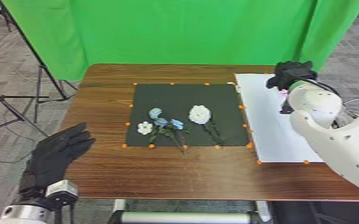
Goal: Arrange flowers
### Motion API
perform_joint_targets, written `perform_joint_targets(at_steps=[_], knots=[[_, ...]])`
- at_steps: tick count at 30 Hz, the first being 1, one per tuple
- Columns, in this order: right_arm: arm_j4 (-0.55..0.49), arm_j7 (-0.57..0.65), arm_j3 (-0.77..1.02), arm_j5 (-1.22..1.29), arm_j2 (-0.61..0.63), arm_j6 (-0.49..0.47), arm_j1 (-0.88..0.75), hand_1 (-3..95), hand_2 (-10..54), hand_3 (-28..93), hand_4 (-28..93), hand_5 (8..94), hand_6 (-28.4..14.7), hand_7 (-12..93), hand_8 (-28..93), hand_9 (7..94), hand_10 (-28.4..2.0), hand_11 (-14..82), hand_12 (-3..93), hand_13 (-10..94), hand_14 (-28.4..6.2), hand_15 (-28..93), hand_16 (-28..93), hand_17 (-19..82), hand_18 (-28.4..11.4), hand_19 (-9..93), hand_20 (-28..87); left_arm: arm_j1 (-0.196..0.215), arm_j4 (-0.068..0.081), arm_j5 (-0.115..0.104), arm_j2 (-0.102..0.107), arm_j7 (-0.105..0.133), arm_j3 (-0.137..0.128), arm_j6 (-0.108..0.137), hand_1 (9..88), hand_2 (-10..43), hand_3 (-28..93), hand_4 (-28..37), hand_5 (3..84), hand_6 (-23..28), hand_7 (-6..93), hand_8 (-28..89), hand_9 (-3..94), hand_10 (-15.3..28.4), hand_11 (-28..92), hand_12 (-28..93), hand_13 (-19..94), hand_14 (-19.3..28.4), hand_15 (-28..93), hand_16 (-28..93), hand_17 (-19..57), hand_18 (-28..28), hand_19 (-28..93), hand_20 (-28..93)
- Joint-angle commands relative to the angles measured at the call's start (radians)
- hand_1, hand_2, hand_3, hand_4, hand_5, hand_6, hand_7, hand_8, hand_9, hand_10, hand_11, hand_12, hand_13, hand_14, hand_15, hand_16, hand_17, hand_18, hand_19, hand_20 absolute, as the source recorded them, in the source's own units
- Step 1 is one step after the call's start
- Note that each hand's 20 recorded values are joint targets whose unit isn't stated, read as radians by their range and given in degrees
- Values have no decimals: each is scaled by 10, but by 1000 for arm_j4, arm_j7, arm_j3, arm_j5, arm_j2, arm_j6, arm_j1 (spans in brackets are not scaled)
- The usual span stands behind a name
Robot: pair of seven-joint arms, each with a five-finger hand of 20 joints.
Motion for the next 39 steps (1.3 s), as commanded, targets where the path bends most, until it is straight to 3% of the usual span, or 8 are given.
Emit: perform_joint_targets(at_steps=[1, 10, 21, 29, 34, 36, 38, 39], knots=[[50, 59, 91, -15, -52, -19, -69, 223, -8, 905, -267, 527, -63, 188, -132, 491, -193, 307, 186, 359, -205, 785, 140, 35, -272, 656, 416, -6, -3, 1, -11, -7, 5, -2, 278, 63, 821, -121, 459, 140, 129, -82, 381, 226, 352, 84, 277, 284, 579, -127, -96, 214, 584, 109], [77, 37, 93, -25, -114, -75, -71, 223, -13, 915, -272, 479, -56, 182, -135, 448, -169, 230, 173, 322, -209, 775, 140, 26, -265, 657, 406, -19, 3, 2, -20, -15, 10, -14, 278, 62, 821, -120, 459, 140, 129, -82, 381, 226, 353, 85, 277, 284, 578, -127, -96, 214, 584, 108], [129, 52, 38, -77, -118, 12, -23, 224, -16, 917, -272, 469, -64, 174, -128, 429, -191, 215, 188, 308, -221, 783, 138, 22, -275, 665, 405, -22, 5, 3, -24, -18, 14, -16, 278, 62, 822, -120, 460, 141, 129, -83, 381, 226, 353, 85, 277, 284, 579, -127, -96, 214, 585, 108], [163, 50, 64, -81, -146, -89, -6, 223, -18, 919, -269, 449, -71, 170, -126, 382, -224, 213, 182, 261, -235, 785, 134, 23, -278, 671, 404, -30, 7, 1, -22, -13, 25, -17, 279, 62, 821, -121, 459, 140, 129, -83, 381, 225, 354, 84, 277, 284, 579, -127, -96, 214, 585, 107], [191, 71, 89, -46, -167, -165, 4, 225, -21, 919, -271, 404, -60, 153, -121, 351, -215, 157, 176, 239, -247, 755, 120, 22, -282, 670, 404, -31, 8, 2, -24, -10, 25, -18, 278, 61, 823, -120, 460, 140, 131, -82, 381, 225, 354, 84, 277, 284, 579, -127, -96, 214, 583, 107], [194, 70, 90, -47, -166, -169, -1, 228, -21, 917, -273, 398, -54, 152, -119, 353, -213, 151, 176, 238, -247, 750, 118, 22, -283, 669, 404, -32, 9, 2, -24, -10, 25, -18, 278, 61, 823, -120, 460, 141, 130, -83, 381, 225, 353, 84, 277, 284, 578, -127, -96, 214, 583, 107], [192, 70, 86, -52, -165, -162, -7, 230, -21, 915, -273, 399, -50, 153, -120, 367, -202, 149, 175, 247, -246, 746, 117, 22, -283, 668, 405, -27, 9, -10, -7, 6, 30, -8, 279, 61, 823, -121, 459, 140, 129, -83, 381, 225, 353, 84, 277, 284, 578, -127, -96, 214, 583, 107], [192, 68, 84, -57, -164, -153, -10, 232, -21, 914, -274, 405, -50, 155, -120, 375, -197, 150, 176, 257, -244, 744, 116, 23, -283, 667, 406, -30, 9, -7, -13, -2, 28, -13, 278, 60, 824, -121, 459, 140, 128, -83, 381, 225, 353, 84, 277, 284, 578, -127, -96, 214, 583, 107]])
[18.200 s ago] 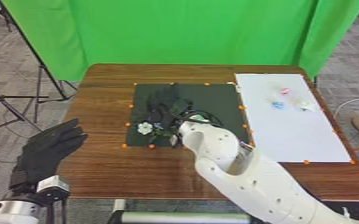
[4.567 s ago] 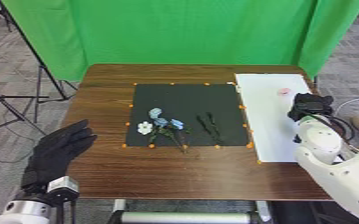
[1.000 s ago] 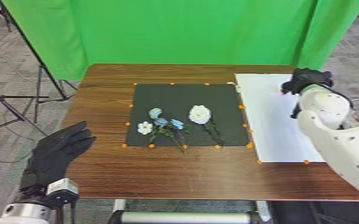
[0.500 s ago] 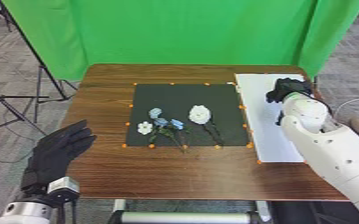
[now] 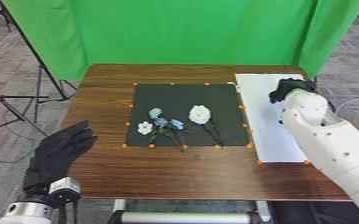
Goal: Arrange flowers
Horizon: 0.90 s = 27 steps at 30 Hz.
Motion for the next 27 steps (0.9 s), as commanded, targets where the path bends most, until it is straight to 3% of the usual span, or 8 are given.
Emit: perform_joint_targets(at_steps=[1, 9, 12, 13, 16, 17, 21, 27], knots=[[11, 16, 2, -4, -1, 28, -8, 236, -21, 912, -275, 416, -50, 157, -121, 389, -188, 152, 175, 274, -242, 741, 115, 25, -283, 666, 406, 2, 4, -7, 2, 5, 7, -7, 279, 61, 823, -121, 459, 140, 129, -83, 381, 225, 353, 84, 277, 284, 578, -127, -96, 214, 583, 107], [26, 30, -16, -34, 12, 129, -24, 332, -47, 902, -281, 577, -59, 198, -138, 555, -147, 235, 160, 432, -162, 734, 127, 88, -254, 693, 395, -9, 8, 0, 1, -11, 11, -17, 279, 61, 822, -122, 459, 141, 128, -82, 380, 225, 354, 85, 277, 284, 578, -127, -96, 214, 584, 107], [32, 28, -24, -61, 22, 172, -34, 378, -60, 891, -282, 621, -53, 211, -141, 607, -147, 252, 160, 476, -138, 707, 177, 122, -240, 708, 378, -7, 6, 1, 0, -10, 10, -16, 279, 62, 822, -121, 458, 140, 130, -82, 380, 225, 353, 84, 277, 284, 578, -127, -96, 214, 584, 107], [33, 27, -29, -81, 29, 193, -40, 410, -75, 867, -282, 640, -49, 228, -101, 636, -142, 259, 164, 499, -113, 685, 230, 145, -236, 721, 373, -10, 8, 3, -1, -14, 9, -20, 279, 62, 822, -121, 459, 140, 130, -83, 381, 225, 353, 84, 277, 284, 579, -126, -96, 214, 584, 107], [32, 23, -41, -87, 47, 267, -56, 518, -94, 787, -283, 705, -14, 327, -15, 792, -74, 151, 341, 608, -35, 624, 338, 229, -230, 765, 354, -11, 8, 6, -5, -22, 10, -24, 280, 61, 822, -121, 460, 141, 131, -83, 381, 225, 354, 84, 277, 284, 579, -126, -96, 214, 584, 107], [29, 18, -42, -95, 51, 288, -60, 529, -95, 781, -283, 724, -3, 342, -6, 817, -63, 155, 363, 636, -26, 613, 357, 246, -229, 771, 355, -12, 10, 7, -6, -25, 10, -25, 279, 61, 822, -121, 459, 140, 131, -83, 381, 225, 354, 84, 277, 284, 579, -126, -96, 214, 584, 107], [3, 10, -77, -92, 86, 368, -54, 544, -95, 778, -283, 778, 17, 348, 16, 879, -36, 178, 416, 713, -19, 607, 383, 290, -230, 782, 356, -11, 10, 9, -4, -27, 7, -26, 279, 61, 822, -121, 459, 140, 130, -83, 380, 225, 353, 84, 277, 284, 580, -127, -96, 214, 584, 108], [2, 20, -144, -134, 114, 485, -1, 521, -95, 825, -283, 785, 10, 345, 35, 869, -53, 197, 428, 692, -20, 621, 391, 269, -234, 779, 357, -19, 10, 12, 1, -34, 7, -30, 279, 62, 823, -121, 459, 140, 130, -83, 381, 225, 355, 84, 278, 284, 579, -127, -96, 215, 584, 108]])
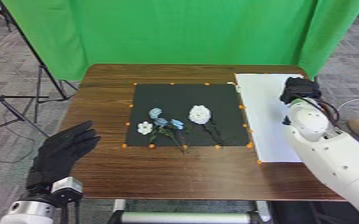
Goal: Arrange flowers
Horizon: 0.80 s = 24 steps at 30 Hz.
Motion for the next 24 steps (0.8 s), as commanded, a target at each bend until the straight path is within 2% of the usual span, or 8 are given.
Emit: perform_joint_targets(at_steps=[1, 3, 6, 7, 10, 13, 17, 24], knots=[[-11, -4, -56, -61, 48, 81, 61, 509, -95, 840, -282, 779, 7, 353, 35, 855, -59, 215, 424, 671, -24, 633, 387, 258, -236, 777, 357, -5, 4, 10, -1, -14, 0, -17, 278, 61, 824, -120, 459, 140, 130, -83, 381, 225, 355, 84, 278, 284, 579, -127, -96, 215, 584, 108], [-5, 3, -53, -74, 46, 63, 69, 459, -95, 850, -282, 704, -21, 378, -9, 754, -97, 257, 351, 571, -78, 686, 328, 202, -245, 768, 346, -9, 4, 9, -3, -12, 6, -15, 278, 61, 824, -120, 459, 140, 131, -83, 381, 225, 355, 84, 278, 284, 579, -127, -96, 215, 585, 108], [-12, -9, -12, -10, 33, -37, 71, 364, -95, 912, -278, 614, -42, 300, -149, 581, -176, 374, 194, 459, -156, 760, 181, 136, -260, 755, 335, -9, 5, 10, 1, -10, 7, -16, 279, 61, 823, -121, 459, 140, 131, -83, 380, 225, 355, 84, 277, 284, 579, -127, -96, 215, 585, 107], [-15, -12, 8, 7, 27, -75, 66, 349, -95, 920, -277, 587, -49, 270, -160, 544, -188, 367, 183, 428, -171, 769, 160, 122, -260, 751, 334, -7, 6, -3, 18, 7, 13, -7, 279, 62, 823, -121, 459, 140, 131, -83, 380, 225, 355, 83, 277, 284, 579, -127, -96, 215, 585, 107], [-20, -14, 61, 39, 7, -186, 47, 305, -87, 927, -273, 478, -62, 195, -141, 445, -217, 274, 173, 318, -213, 763, 108, 77, -264, 731, 349, -3, 4, -4, 13, 13, 16, -3, 279, 62, 823, -122, 458, 140, 131, -83, 380, 225, 355, 83, 277, 284, 579, -127, -96, 215, 585, 107], [-25, 10, 114, 97, -21, -322, 32, 284, -81, 925, -274, 401, -51, 159, -130, 373, -202, 175, 158, 255, -235, 722, 90, 56, -264, 712, 359, -3, 5, 0, 6, 6, 12, -7, 279, 62, 823, -122, 459, 140, 131, -83, 380, 225, 355, 83, 278, 284, 579, -127, -96, 214, 584, 107], [-7, 31, 143, 148, -55, -426, 35, 275, -77, 916, -275, 366, -53, 122, -120, 345, -131, 90, 146, 248, -244, 645, 91, 45, -269, 699, 374, -1, 5, 1, 0, 10, 11, -7, 279, 61, 823, -121, 459, 140, 131, -83, 380, 225, 355, 83, 278, 284, 579, -127, -96, 214, 584, 107], [-3, 22, 120, 105, -67, -387, 28, 277, -74, 911, -278, 392, -51, 124, -118, 374, -106, 97, 135, 281, -235, 625, 102, 46, -268, 696, 385, -3, 6, 3, -2, 9, 11, -11, 279, 61, 823, -121, 459, 140, 131, -83, 381, 226, 354, 84, 277, 284, 578, -127, -96, 215, 585, 107]])
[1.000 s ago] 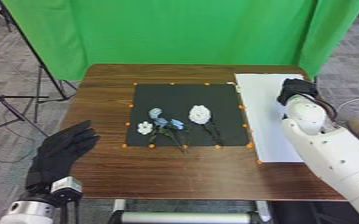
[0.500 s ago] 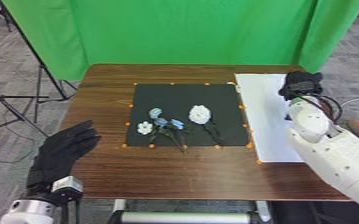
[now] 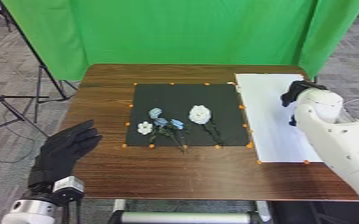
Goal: Arrange flowers
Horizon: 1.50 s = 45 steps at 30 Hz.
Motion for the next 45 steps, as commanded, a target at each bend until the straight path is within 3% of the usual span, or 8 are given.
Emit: perform_joint_targets(at_steps=[1, 8, 14, 26, 32, 38, 40, 45], knots=[[9, 6, -33, -59, -23, 79, -15, 282, -73, 907, -279, 407, -47, 128, -121, 396, -106, 104, 133, 300, -228, 631, 105, 53, -268, 698, 387, 6, 3, 2, -10, -2, 0, -8, 279, 61, 823, -121, 459, 140, 131, -83, 381, 225, 354, 84, 278, 284, 578, -127, -96, 215, 585, 107], [35, 53, -64, -96, -17, 173, -21, 411, -91, 864, -282, 541, -3, 190, -147, 635, -89, 205, 141, 519, -128, 647, 173, 145, -252, 740, 382, 2, 4, 8, -15, -11, 0, -16, 279, 61, 825, -120, 458, 140, 131, -83, 381, 225, 354, 84, 277, 284, 578, -127, -96, 215, 584, 107], [44, 84, -80, -121, -7, 253, -31, 549, -95, 755, -282, 736, 8, 231, -28, 871, -47, 111, 347, 680, -21, 593, 348, 235, -228, 786, 370, 14, 1, 1, -9, -4, -4, -6, 279, 61, 825, -122, 458, 140, 131, -83, 381, 226, 354, 84, 277, 284, 579, -127, -96, 215, 585, 107], [9, 101, -164, -90, -9, 379, 25, 560, -95, 749, -283, 838, 6, 209, 13, 937, -42, 145, 363, 765, -34, 597, 353, 295, -238, 802, 363, 38, -9, -6, 2, 10, -18, 8, 280, 61, 824, -121, 459, 141, 130, -83, 382, 226, 354, 84, 278, 284, 579, -127, -96, 215, 584, 107], [-84, 154, -196, -4, -30, 413, 30, 558, -95, 760, -283, 844, 4, 207, 16, 937, -44, 155, 354, 775, -41, 595, 348, 302, -247, 810, 362, 62, -20, 3, -2, -10, -42, 4, 280, 61, 824, -121, 459, 140, 129, -83, 381, 225, 354, 84, 277, 284, 579, -127, -96, 214, 584, 106], [-179, 153, -227, 64, -54, 412, 38, 559, -95, 767, -283, 848, -2, 200, 22, 937, -47, 164, 344, 778, -42, 598, 346, 303, -254, 822, 359, 78, -25, -3, 11, 7, -50, 18, 280, 62, 823, -121, 459, 140, 129, -83, 381, 225, 353, 84, 277, 284, 578, -127, -96, 215, 584, 107], [-222, 156, -221, 86, -59, 403, 8, 561, -95, 767, -283, 849, -4, 199, 24, 937, -48, 165, 343, 778, -47, 601, 346, 303, -257, 825, 359, 79, -28, 8, -1, -22, -62, 5, 280, 61, 823, -121, 459, 140, 128, -83, 381, 225, 353, 84, 277, 284, 578, -127, -96, 214, 584, 106], [-321, 126, -223, 112, -57, 374, -50, 561, -95, 771, -283, 851, -6, 195, 30, 937, -53, 171, 340, 778, -51, 607, 344, 300, -263, 833, 358, 104, -38, -6, 2, -4, -71, 26, 280, 62, 823, -121, 460, 141, 128, -82, 381, 225, 353, 84, 277, 284, 578, -127, -96, 215, 584, 107]])
